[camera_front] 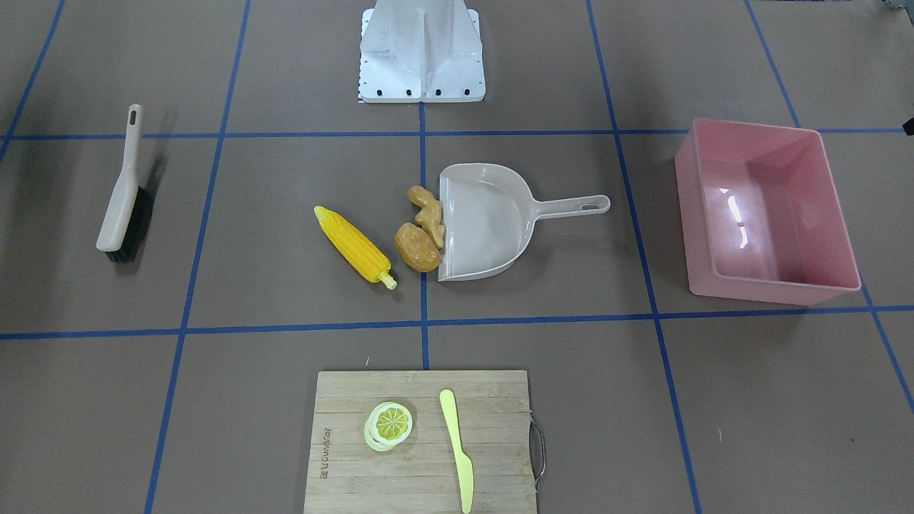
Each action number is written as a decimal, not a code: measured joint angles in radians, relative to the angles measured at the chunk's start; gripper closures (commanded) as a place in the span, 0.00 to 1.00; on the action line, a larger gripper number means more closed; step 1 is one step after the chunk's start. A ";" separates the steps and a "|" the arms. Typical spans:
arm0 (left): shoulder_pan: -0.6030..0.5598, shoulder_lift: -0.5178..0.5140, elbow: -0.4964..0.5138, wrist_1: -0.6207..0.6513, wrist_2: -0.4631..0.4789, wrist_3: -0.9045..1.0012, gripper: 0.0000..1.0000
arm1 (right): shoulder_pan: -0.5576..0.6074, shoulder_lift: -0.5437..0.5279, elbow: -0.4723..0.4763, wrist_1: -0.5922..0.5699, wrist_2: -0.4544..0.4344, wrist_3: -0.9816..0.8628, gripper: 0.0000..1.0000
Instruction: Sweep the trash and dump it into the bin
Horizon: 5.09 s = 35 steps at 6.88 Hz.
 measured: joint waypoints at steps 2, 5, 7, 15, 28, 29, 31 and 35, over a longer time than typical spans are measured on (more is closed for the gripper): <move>-0.001 0.001 0.004 0.000 0.000 0.000 0.01 | -0.005 -0.005 0.064 0.001 0.007 0.033 0.00; -0.001 0.000 0.017 0.000 0.002 0.000 0.01 | -0.122 -0.034 0.204 -0.015 -0.009 0.191 0.00; 0.000 -0.001 0.020 0.000 0.003 0.000 0.01 | -0.243 -0.138 0.268 0.081 -0.033 0.251 0.00; -0.003 -0.008 0.012 -0.001 0.002 0.000 0.01 | -0.771 -0.325 0.294 0.631 -0.228 0.916 0.00; -0.006 -0.015 0.034 -0.003 0.046 0.003 0.01 | -0.896 -0.374 0.291 0.637 -0.230 1.027 1.00; -0.006 -0.015 0.032 -0.004 0.046 0.003 0.01 | -0.887 -0.373 0.311 0.636 -0.224 1.026 1.00; -0.006 -0.017 -0.004 -0.008 0.045 0.003 0.01 | -0.809 -0.368 0.372 0.626 -0.175 1.009 1.00; 0.182 -0.168 -0.108 -0.060 0.034 0.003 0.01 | -0.631 -0.325 0.490 0.367 -0.134 0.691 1.00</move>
